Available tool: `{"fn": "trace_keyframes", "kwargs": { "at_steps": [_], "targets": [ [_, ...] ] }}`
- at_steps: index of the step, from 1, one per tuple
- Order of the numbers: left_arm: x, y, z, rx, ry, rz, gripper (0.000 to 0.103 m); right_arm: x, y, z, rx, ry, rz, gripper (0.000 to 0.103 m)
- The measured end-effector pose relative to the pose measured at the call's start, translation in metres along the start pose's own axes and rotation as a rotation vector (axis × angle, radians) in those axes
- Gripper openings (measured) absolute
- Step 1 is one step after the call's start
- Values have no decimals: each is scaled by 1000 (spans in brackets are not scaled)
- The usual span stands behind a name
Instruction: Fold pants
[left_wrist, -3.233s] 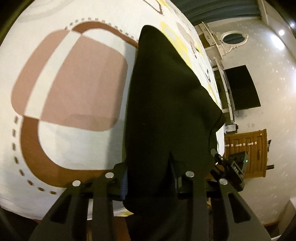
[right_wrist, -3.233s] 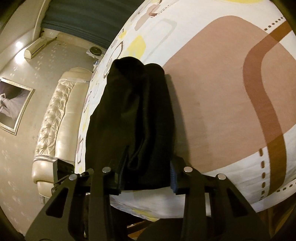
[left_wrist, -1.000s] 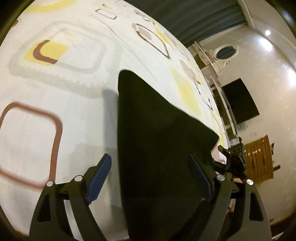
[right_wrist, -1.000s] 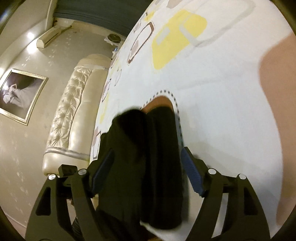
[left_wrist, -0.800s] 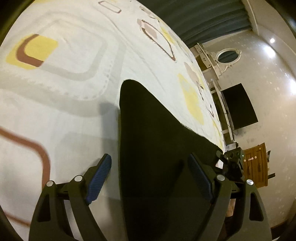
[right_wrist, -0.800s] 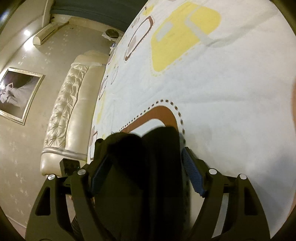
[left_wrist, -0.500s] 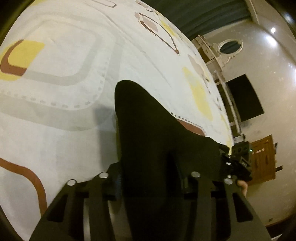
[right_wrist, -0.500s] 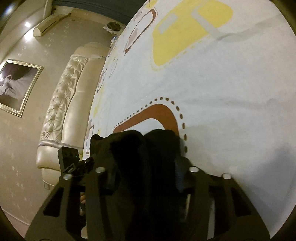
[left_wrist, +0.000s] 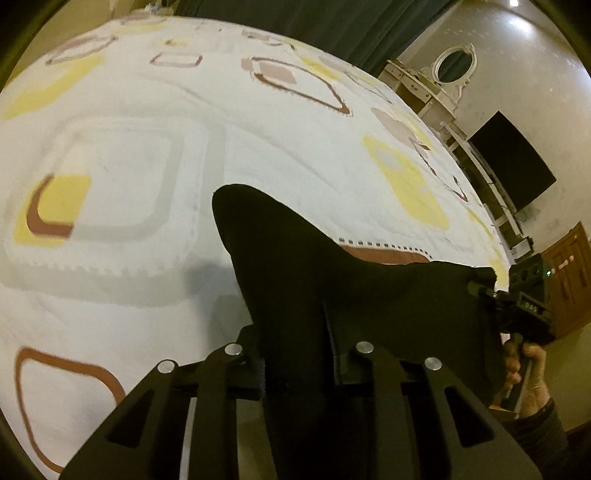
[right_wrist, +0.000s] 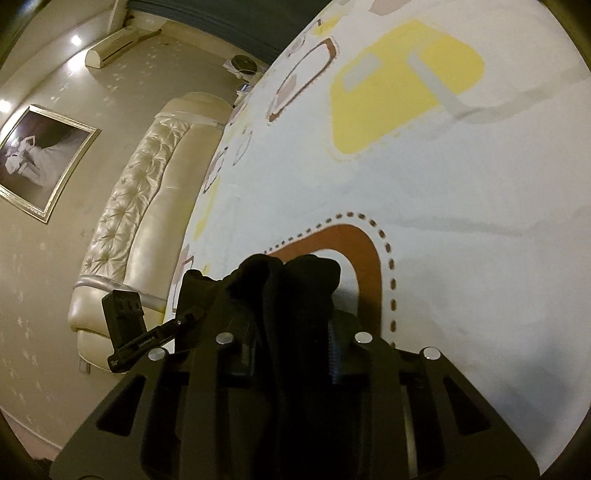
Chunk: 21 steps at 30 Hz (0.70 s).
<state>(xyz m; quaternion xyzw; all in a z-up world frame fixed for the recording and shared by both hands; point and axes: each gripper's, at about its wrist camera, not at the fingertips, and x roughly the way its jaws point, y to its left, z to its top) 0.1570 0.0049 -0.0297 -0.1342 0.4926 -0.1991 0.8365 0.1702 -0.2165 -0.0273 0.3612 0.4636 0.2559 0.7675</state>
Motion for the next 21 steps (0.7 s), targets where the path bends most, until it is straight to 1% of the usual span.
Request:
{"fn": "trace_keyframes", "kwargs": {
  "at_steps": [5, 12, 18, 21],
  "targets": [
    [2, 5, 20, 11, -23, 37, 24, 11, 9, 17, -13, -15, 6, 26],
    [17, 19, 62, 8, -33, 82, 24, 36, 13, 52, -22, -13, -1, 26],
    [31, 33, 89, -4, -30, 119, 24, 57, 13, 76, -17, -14, -6, 26],
    [41, 39, 93, -8, -6, 133, 24, 67, 6, 82, 2, -5, -22, 26]
  ]
}}
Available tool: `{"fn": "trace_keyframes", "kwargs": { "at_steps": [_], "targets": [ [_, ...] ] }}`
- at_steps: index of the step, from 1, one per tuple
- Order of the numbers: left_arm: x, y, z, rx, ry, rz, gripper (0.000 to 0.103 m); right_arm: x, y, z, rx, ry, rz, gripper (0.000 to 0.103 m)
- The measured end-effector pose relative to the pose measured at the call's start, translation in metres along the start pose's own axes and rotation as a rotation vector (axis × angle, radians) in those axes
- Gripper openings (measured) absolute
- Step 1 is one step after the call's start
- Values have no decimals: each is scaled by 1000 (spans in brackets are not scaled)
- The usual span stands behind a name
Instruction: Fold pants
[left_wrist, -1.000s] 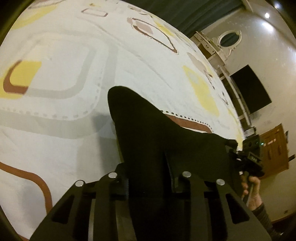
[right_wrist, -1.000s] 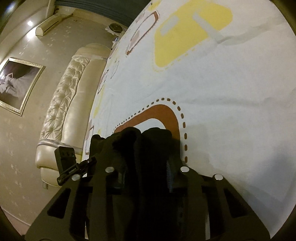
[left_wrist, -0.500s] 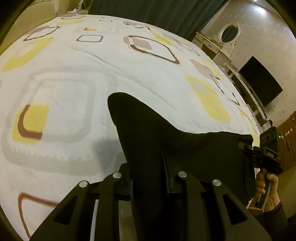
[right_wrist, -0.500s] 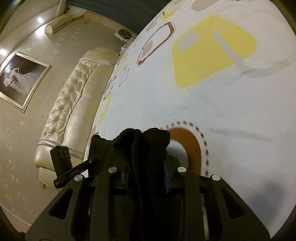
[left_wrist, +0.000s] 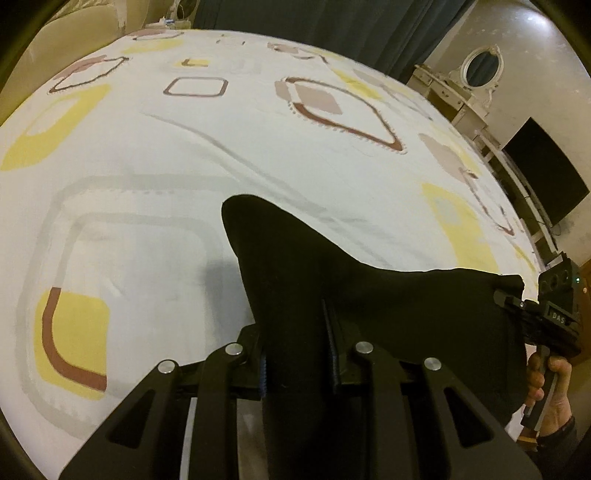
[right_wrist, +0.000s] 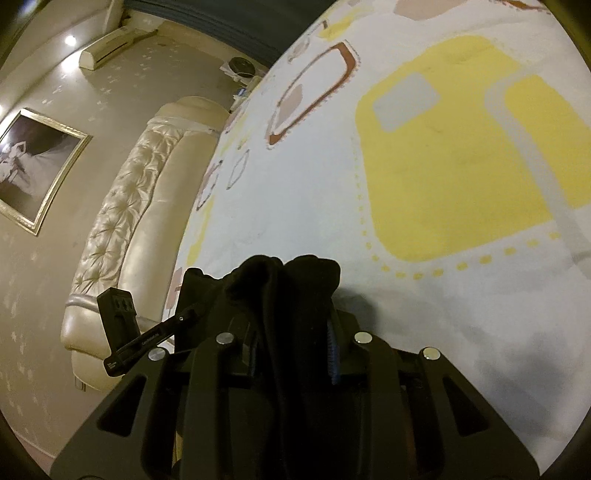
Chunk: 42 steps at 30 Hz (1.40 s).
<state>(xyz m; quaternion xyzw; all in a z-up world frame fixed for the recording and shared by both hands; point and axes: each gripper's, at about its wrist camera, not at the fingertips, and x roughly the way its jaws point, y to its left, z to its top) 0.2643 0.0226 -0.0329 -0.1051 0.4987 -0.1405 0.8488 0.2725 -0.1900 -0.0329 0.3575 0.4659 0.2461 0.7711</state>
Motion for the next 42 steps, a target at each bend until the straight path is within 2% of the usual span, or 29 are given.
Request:
{"fn": "trace_keyframes", "kwargs": {
  "at_steps": [10, 40, 42],
  "targets": [
    [9, 9, -5, -16, -1, -18, 26, 12, -30, -3, 91, 17, 34, 27],
    [9, 18, -7, -50, -11, -69, 28, 11, -30, -3, 99, 14, 43, 28],
    [8, 18, -7, -49, -10, -70, 37, 6, -31, -2, 109, 12, 50, 32]
  ]
}}
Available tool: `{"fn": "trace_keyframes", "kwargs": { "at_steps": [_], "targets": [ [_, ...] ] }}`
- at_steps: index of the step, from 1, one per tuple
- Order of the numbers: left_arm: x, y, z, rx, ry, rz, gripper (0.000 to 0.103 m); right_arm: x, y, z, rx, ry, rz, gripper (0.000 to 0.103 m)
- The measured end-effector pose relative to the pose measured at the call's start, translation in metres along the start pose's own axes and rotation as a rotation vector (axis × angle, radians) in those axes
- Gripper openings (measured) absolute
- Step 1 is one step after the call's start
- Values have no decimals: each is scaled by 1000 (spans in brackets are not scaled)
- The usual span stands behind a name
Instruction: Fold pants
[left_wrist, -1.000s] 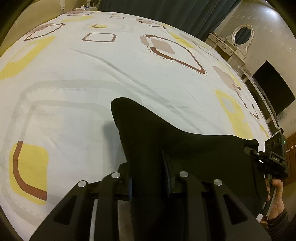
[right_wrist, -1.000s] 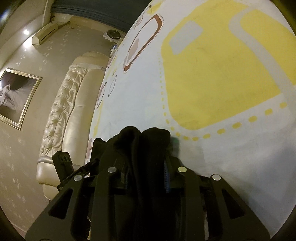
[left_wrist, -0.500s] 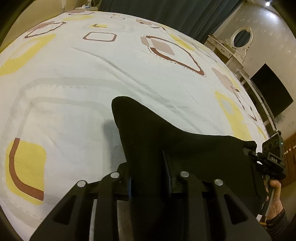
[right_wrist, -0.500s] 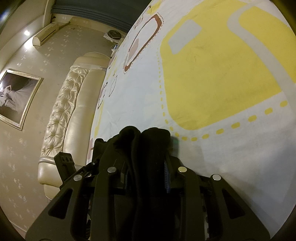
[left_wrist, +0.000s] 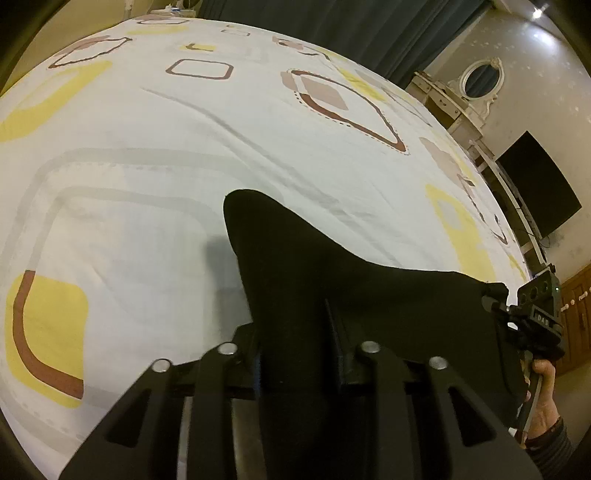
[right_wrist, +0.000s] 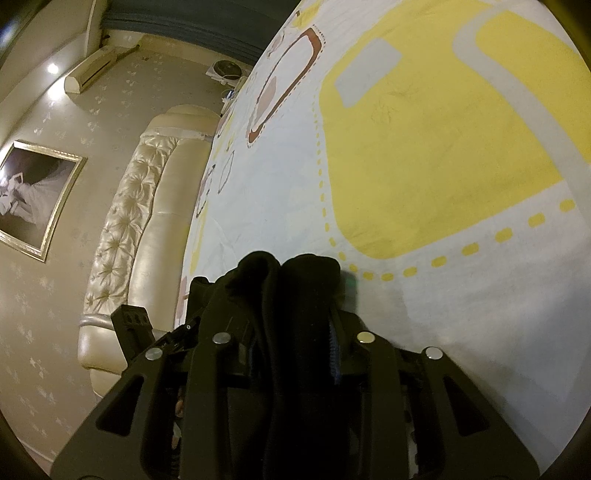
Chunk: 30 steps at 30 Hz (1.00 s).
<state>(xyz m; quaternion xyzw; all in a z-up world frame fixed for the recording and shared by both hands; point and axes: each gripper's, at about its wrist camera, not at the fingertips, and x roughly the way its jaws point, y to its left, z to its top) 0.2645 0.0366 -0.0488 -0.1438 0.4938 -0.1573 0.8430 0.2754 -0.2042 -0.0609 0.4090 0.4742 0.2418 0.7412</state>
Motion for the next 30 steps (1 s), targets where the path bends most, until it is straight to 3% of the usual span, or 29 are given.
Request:
{"fn": "trace_keyframes", "kwargs": {
  "at_steps": [1, 4, 5, 6, 9, 15, 22, 30],
  "targets": [
    [-2, 2, -1, -6, -3, -13, 38, -1, 0, 0, 7, 0, 6, 35],
    [-18, 6, -8, -20, -26, -47, 60, -13, 4, -3, 29, -5, 15, 50],
    [-27, 8, -13, -29, -27, -71, 73, -19, 8, -6, 29, -15, 4, 57],
    [-33, 9, -16, -34, -32, -89, 77, -27, 11, -8, 27, -30, -8, 60],
    [-56, 12, -36, -48, -44, -125, 81, -54, 16, -21, 18, -68, -14, 70],
    [-75, 13, -79, -119, 0, -193, 83, -82, 17, -58, 16, -64, -17, 73],
    [-69, 6, -103, -175, 22, -214, 83, -71, 8, -96, 52, -41, 2, 74],
    [-59, -4, -110, -171, 27, -205, 83, -51, 19, -101, 44, -24, 17, 74]
  ]
}}
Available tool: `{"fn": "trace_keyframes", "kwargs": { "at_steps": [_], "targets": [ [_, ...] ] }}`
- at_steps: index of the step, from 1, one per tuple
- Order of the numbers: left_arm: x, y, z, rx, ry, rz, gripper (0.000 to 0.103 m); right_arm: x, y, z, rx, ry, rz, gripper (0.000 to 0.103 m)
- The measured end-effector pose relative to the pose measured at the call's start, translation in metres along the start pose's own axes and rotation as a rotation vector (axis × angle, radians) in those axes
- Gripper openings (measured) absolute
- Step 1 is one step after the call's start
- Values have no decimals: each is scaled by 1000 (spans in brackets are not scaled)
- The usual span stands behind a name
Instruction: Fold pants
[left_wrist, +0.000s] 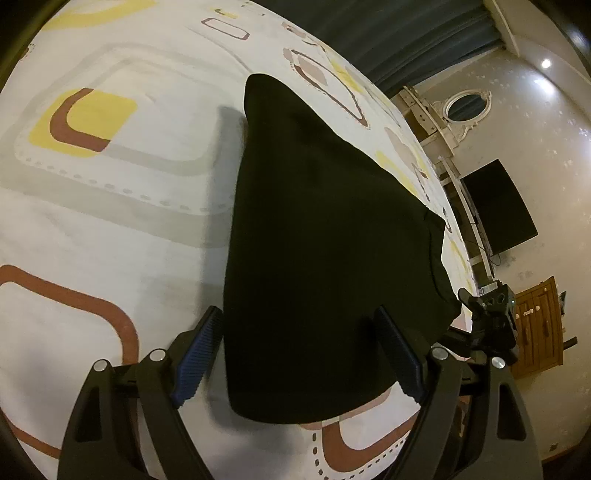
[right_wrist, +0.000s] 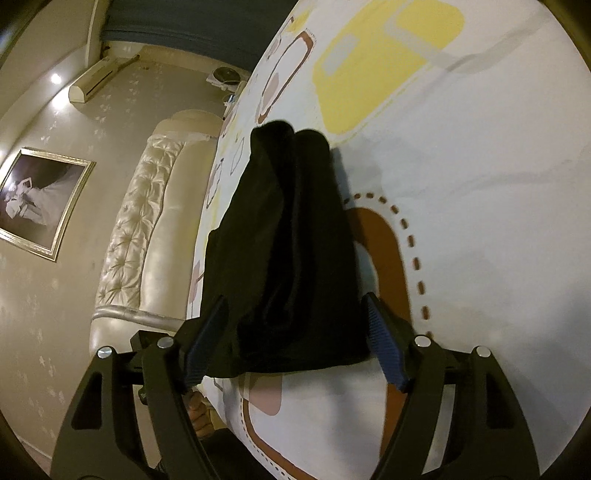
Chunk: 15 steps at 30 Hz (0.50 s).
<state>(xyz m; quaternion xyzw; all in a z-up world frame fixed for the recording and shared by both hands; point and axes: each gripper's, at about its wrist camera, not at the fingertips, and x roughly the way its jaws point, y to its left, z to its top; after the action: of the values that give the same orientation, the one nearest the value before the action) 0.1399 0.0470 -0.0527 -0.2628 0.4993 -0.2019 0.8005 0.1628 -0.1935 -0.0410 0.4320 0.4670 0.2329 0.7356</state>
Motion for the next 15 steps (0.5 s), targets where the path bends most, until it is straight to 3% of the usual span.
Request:
{"fn": "trace_keyframes", "kwargs": {
  "at_steps": [15],
  "targets": [
    [-2, 2, -5, 12, -21, 12, 82, 16, 2, -1, -16, 9, -22, 74]
  ]
}}
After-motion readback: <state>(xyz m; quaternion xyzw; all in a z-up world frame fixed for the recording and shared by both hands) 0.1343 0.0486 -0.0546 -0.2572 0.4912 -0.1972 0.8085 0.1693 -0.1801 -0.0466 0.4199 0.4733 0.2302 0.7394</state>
